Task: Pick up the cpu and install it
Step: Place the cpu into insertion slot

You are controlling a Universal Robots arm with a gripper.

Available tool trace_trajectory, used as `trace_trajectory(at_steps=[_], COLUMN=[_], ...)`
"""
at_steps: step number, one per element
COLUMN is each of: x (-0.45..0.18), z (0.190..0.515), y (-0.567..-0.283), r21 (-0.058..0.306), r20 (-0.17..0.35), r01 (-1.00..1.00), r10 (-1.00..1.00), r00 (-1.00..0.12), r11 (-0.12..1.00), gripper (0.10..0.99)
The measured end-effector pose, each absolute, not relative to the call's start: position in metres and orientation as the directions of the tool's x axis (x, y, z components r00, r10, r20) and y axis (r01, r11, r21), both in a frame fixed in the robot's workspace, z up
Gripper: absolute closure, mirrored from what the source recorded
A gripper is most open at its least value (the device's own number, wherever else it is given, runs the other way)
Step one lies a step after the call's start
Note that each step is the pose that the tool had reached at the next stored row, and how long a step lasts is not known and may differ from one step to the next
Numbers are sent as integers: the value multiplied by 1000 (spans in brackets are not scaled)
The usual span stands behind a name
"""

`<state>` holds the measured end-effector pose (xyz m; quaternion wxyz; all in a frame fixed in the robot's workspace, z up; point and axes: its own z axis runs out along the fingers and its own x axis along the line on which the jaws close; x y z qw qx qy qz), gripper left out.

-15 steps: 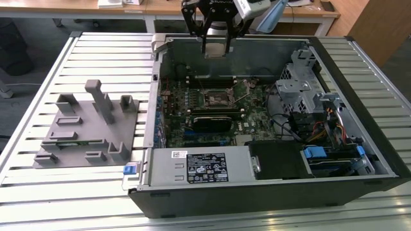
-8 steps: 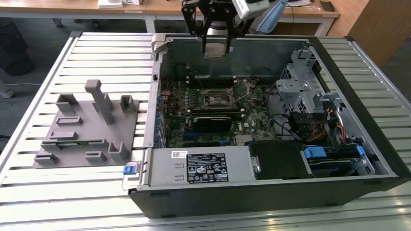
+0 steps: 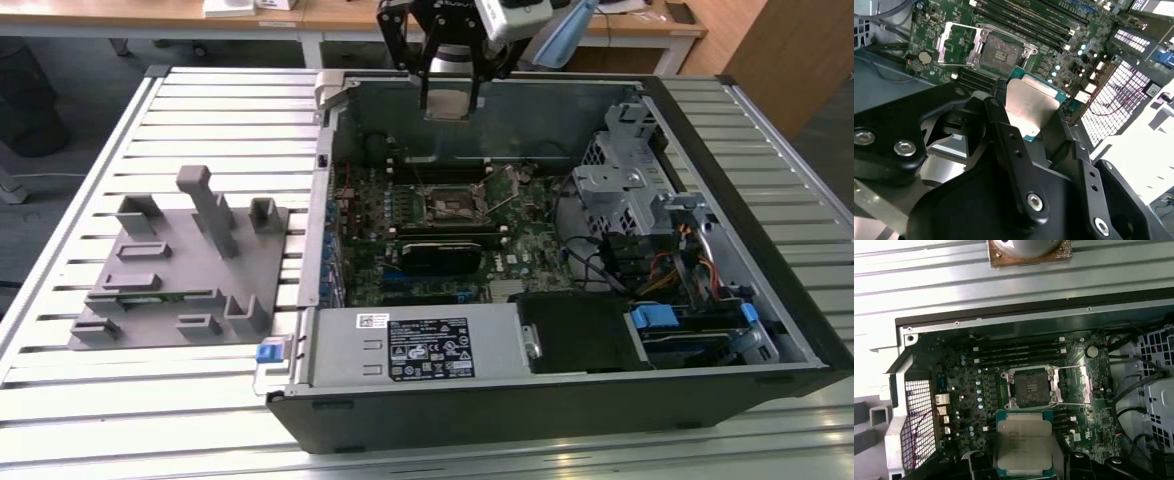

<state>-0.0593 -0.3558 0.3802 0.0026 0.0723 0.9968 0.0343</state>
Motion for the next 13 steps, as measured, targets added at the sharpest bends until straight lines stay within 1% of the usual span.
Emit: trace_trajectory(at_steps=[8,13], x=[-59,-59], z=[380,380], y=[-356,-356], r21=[69,69], r20=[0,0], r01=[218,300], r10=[218,301], r00=[-976,-954], r11=[974,951], gripper=[561,561])
